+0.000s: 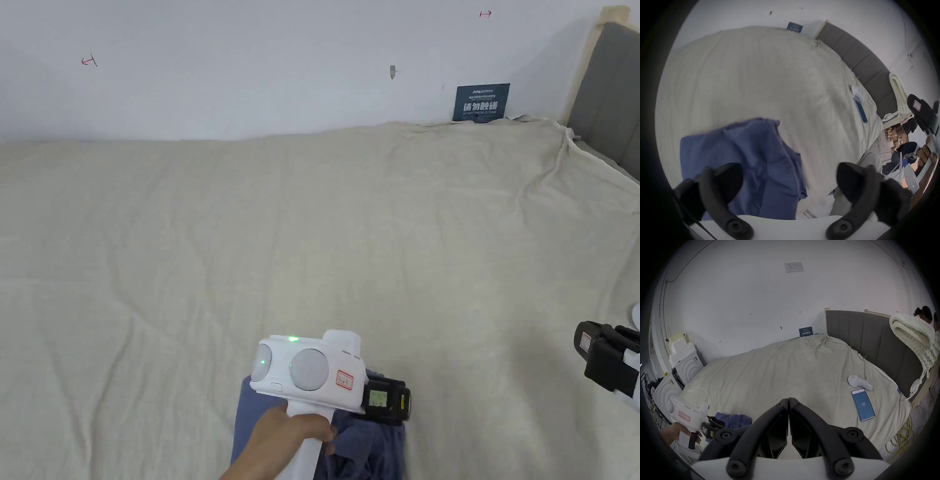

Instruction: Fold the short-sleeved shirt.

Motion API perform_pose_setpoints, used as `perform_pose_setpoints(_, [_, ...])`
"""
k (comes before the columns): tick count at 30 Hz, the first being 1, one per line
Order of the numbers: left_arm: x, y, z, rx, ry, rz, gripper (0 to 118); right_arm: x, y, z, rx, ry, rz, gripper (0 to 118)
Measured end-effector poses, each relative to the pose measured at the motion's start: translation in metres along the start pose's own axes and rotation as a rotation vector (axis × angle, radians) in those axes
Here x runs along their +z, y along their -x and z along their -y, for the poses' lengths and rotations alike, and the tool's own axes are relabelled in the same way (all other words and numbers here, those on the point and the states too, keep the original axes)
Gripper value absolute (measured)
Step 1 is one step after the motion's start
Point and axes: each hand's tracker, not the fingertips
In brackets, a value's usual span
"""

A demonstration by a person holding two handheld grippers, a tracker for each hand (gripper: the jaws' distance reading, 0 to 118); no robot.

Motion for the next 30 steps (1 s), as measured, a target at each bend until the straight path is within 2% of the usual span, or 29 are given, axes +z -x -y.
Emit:
perform_pose_setpoints(8, [0.058, 0.041, -0.006, -0.009, -0.201, -0.151, 117, -0.001, 0.009, -0.005, 0.01, -0.006, -0.012, 1])
perform_pose_setpoints(9, [0.062, 0.048, -0.004, 0.002, -0.227, -0.175, 113, -0.002, 0.011, -0.005, 0.012, -0.006, -0.014, 1])
perform_pose_setpoints(10, [0.065, 0.056, -0.002, 0.018, -0.242, -0.191, 106, -0.003, 0.012, -0.005, 0.014, -0.005, -0.017, 1])
perform_pose_setpoints(11, [0.068, 0.063, 0.002, 0.04, -0.26, -0.195, 92, -0.004, 0.013, -0.006, 0.017, -0.004, -0.019, 1])
perform_pose_setpoints(13, [0.069, 0.075, 0.009, 0.074, -0.276, -0.206, 71, -0.005, 0.015, -0.006, 0.02, -0.001, -0.026, 1])
perform_pose_setpoints(17, [0.06, 0.092, 0.028, 0.132, -0.254, -0.173, 1, -0.007, 0.018, -0.005, 0.026, 0.005, -0.033, 1])
perform_pose_setpoints(22, [0.036, 0.088, 0.048, 0.134, -0.242, -0.138, 0, -0.008, 0.018, -0.004, 0.02, 0.011, -0.036, 1])
perform_pose_setpoints(30, [-0.004, 0.061, 0.068, 0.061, -0.248, -0.144, 0, -0.005, 0.013, -0.002, 0.018, 0.019, -0.029, 1])
